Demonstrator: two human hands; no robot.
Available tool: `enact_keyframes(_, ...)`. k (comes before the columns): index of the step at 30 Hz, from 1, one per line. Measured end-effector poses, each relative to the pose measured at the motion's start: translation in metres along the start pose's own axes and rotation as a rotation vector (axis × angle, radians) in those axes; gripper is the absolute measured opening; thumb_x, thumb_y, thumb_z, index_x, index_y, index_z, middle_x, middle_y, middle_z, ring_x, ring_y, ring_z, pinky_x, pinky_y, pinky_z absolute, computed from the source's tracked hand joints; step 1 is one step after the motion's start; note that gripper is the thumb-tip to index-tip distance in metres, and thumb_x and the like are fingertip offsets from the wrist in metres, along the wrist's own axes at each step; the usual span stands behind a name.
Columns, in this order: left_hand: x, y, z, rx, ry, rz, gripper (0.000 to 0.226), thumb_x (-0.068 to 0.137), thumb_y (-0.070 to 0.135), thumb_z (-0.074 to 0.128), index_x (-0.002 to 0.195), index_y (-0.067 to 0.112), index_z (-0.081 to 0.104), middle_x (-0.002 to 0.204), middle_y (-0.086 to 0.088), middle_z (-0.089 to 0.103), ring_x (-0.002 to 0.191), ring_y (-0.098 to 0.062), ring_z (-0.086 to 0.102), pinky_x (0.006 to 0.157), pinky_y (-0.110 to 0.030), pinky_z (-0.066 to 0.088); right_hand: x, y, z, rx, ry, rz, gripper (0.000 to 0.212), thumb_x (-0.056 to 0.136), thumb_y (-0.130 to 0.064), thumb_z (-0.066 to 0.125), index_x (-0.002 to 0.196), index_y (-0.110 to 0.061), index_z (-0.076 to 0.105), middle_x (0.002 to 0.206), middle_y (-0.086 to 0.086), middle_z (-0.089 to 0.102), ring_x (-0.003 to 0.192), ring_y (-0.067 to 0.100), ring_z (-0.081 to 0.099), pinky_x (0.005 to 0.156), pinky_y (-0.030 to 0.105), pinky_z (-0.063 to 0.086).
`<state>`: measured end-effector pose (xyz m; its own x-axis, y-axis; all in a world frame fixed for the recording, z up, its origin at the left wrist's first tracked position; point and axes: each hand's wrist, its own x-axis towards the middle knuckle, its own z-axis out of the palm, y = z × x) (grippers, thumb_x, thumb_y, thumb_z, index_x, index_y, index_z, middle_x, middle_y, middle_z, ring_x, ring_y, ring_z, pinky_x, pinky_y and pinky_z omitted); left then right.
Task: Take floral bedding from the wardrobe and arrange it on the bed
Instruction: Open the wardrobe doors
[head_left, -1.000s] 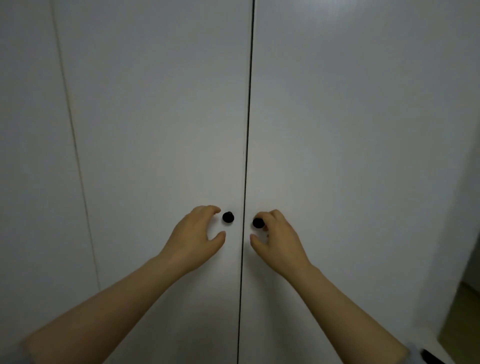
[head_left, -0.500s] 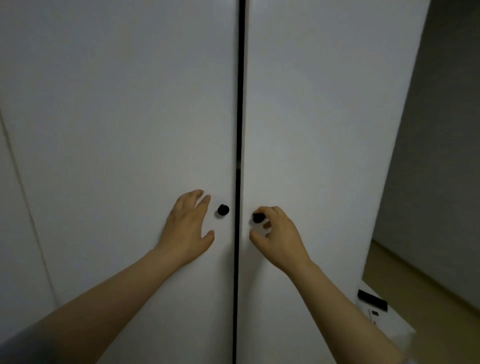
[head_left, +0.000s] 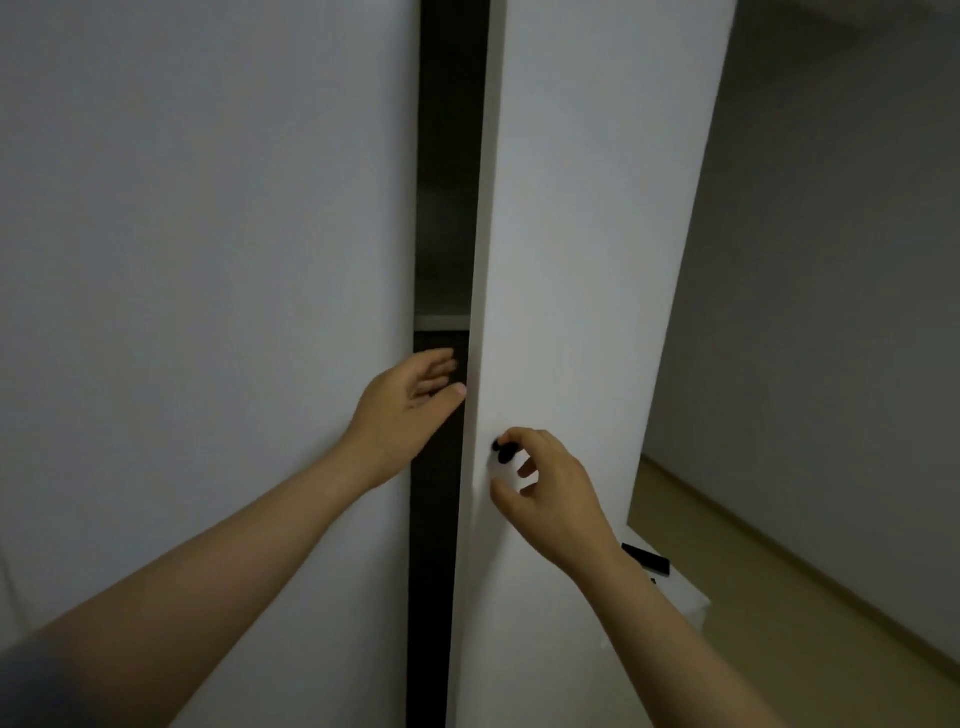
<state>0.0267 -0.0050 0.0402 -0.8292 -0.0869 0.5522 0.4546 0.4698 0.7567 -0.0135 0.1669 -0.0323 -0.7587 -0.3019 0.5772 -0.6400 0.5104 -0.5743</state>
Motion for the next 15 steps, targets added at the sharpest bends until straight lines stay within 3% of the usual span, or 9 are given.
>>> enact_keyframes(2,0.001,0.015,0.012,-0.040,0.007,0.018,0.046,0.089,0.021,0.056,0.134,0.017,0.045,0.126,0.007,0.056,0.109,-0.001,0.054,0.087,-0.010,0.043,-0.005,0.000,-0.008,-0.002,-0.006,0.002,0.035,0.083,-0.028,0.061,0.117,-0.031,0.053,0.108,-0.018,0.052,0.091,0.004,0.053,0.082,0.023,0.054)
enact_keyframes(5,-0.002,0.028,0.025,-0.060,0.046,0.053,0.038,0.090,0.018,0.054,0.128,0.015,0.051,0.100,0.023,0.056,0.085,0.019,0.055,0.069,0.002,0.043,-0.014,0.000,-0.015,-0.006,0.013,0.005,0.034,0.083,-0.030,0.062,0.115,-0.032,0.052,0.107,-0.020,0.051,0.090,0.004,0.053,0.080,0.024,0.055)
enact_keyframes(9,-0.007,0.036,0.031,-0.021,0.052,0.095,0.030,0.090,0.017,0.054,0.120,0.018,0.056,0.092,0.027,0.054,0.079,0.025,0.053,0.067,0.005,0.040,-0.026,0.002,-0.012,0.026,0.129,0.009,0.031,0.082,-0.035,0.064,0.110,-0.033,0.051,0.106,-0.020,0.050,0.093,0.000,0.053,0.079,0.025,0.055)
enact_keyframes(12,-0.008,0.039,0.030,0.014,0.021,0.113,0.025,0.091,0.018,0.054,0.114,0.020,0.061,0.094,0.016,0.063,0.087,0.008,0.060,0.072,0.000,0.044,-0.039,0.009,0.004,0.037,0.201,0.074,0.063,0.076,-0.042,0.071,0.129,-0.035,0.038,0.125,-0.018,0.043,0.112,-0.002,0.047,0.095,0.026,0.050)
enact_keyframes(15,-0.008,0.037,0.030,0.008,0.011,0.126,0.023,0.091,0.018,0.053,0.111,0.017,0.064,0.100,0.003,0.068,0.092,-0.002,0.062,0.075,-0.002,0.045,-0.054,0.016,0.021,0.049,0.130,0.264,0.106,0.071,-0.052,0.073,0.147,-0.034,0.002,0.155,-0.010,0.015,0.140,0.011,0.024,0.111,0.032,0.034)
